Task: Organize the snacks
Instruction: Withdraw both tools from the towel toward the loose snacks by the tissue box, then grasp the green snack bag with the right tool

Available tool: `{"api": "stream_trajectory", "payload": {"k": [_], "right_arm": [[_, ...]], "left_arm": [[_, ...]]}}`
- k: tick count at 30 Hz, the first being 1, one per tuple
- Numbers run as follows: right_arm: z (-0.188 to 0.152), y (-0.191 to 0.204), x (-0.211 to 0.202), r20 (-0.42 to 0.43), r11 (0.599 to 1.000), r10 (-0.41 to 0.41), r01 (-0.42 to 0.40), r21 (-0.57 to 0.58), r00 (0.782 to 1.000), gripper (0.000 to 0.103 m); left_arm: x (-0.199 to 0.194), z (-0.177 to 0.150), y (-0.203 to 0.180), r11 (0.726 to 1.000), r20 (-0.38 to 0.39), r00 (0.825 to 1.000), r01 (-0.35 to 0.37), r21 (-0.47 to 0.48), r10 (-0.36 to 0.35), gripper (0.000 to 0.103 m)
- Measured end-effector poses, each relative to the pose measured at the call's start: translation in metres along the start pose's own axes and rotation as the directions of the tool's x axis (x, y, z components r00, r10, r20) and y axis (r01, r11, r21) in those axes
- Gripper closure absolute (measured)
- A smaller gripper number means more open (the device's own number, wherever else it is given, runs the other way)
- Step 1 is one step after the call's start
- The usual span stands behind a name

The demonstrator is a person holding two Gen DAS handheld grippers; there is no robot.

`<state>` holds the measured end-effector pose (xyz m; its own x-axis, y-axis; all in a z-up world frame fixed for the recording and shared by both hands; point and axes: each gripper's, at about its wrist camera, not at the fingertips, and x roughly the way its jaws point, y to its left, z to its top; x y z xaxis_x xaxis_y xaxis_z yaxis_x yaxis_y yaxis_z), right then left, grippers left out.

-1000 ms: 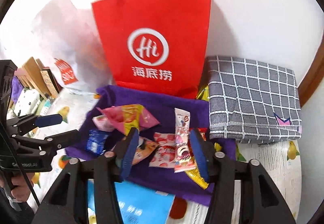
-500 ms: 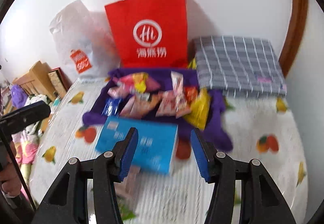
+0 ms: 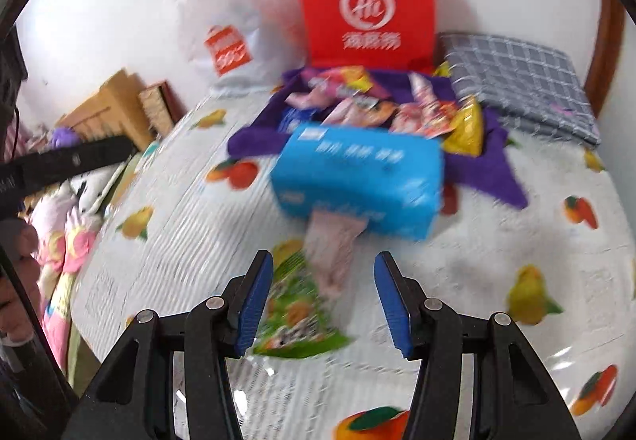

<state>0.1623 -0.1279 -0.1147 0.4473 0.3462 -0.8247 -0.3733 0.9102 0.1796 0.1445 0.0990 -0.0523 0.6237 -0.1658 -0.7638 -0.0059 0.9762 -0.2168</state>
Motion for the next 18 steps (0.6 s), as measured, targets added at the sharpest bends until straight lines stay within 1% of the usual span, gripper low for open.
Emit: {"api": "stream_trajectory", "payload": {"k": [3, 5, 8, 10, 13, 15, 16, 18], "right_arm": [[-0.010, 0.013, 0.016, -0.029, 1.000, 0.006, -0.007, -0.015, 1.000, 0.052], [-0.016, 0.020, 0.027, -0.052, 1.000, 0.002, -0.003, -0.027, 0.999, 0.058], [-0.025, 0.026, 0.039, -0.067, 0.998, -0.036, 0.032, -0.054, 0.997, 0.059], [-0.031, 0.029, 0.048, -0.085, 0.994, -0.060, 0.052, -0.093, 0.995, 0.062], [-0.036, 0.030, 0.045, -0.056, 0.990, -0.068, 0.060, -0.129, 0.996, 0.064], [-0.037, 0.026, 0.039, -0.042, 0.990, -0.064, 0.059, -0.126, 0.997, 0.065], [-0.037, 0.024, 0.035, -0.035, 0.991, -0.059, 0.055, -0.125, 0.998, 0.065], [-0.038, 0.017, 0.020, 0.006, 0.992, -0.033, 0.033, -0.122, 0.999, 0.065]], "left_arm": [[-0.001, -0.013, 0.012, 1.000, -0.007, 1.000, -0.005, -0.015, 0.005, 0.022], [-0.001, -0.020, 0.016, 1.000, -0.015, 1.000, -0.002, -0.021, 0.002, 0.022], [0.003, -0.028, 0.021, 1.000, -0.028, 1.000, -0.005, -0.026, 0.005, 0.022], [0.008, -0.030, 0.022, 1.000, -0.039, 0.999, -0.006, -0.029, 0.005, 0.022], [0.015, -0.031, 0.019, 1.000, -0.049, 0.999, -0.004, -0.026, 0.003, 0.022], [0.020, -0.030, 0.013, 1.000, -0.054, 0.999, -0.003, -0.023, 0.002, 0.022], [0.022, -0.031, 0.009, 1.000, -0.056, 0.998, -0.003, -0.018, 0.002, 0.022], [0.029, -0.031, -0.001, 1.000, -0.065, 0.998, -0.001, -0.001, 0.001, 0.022]]}}
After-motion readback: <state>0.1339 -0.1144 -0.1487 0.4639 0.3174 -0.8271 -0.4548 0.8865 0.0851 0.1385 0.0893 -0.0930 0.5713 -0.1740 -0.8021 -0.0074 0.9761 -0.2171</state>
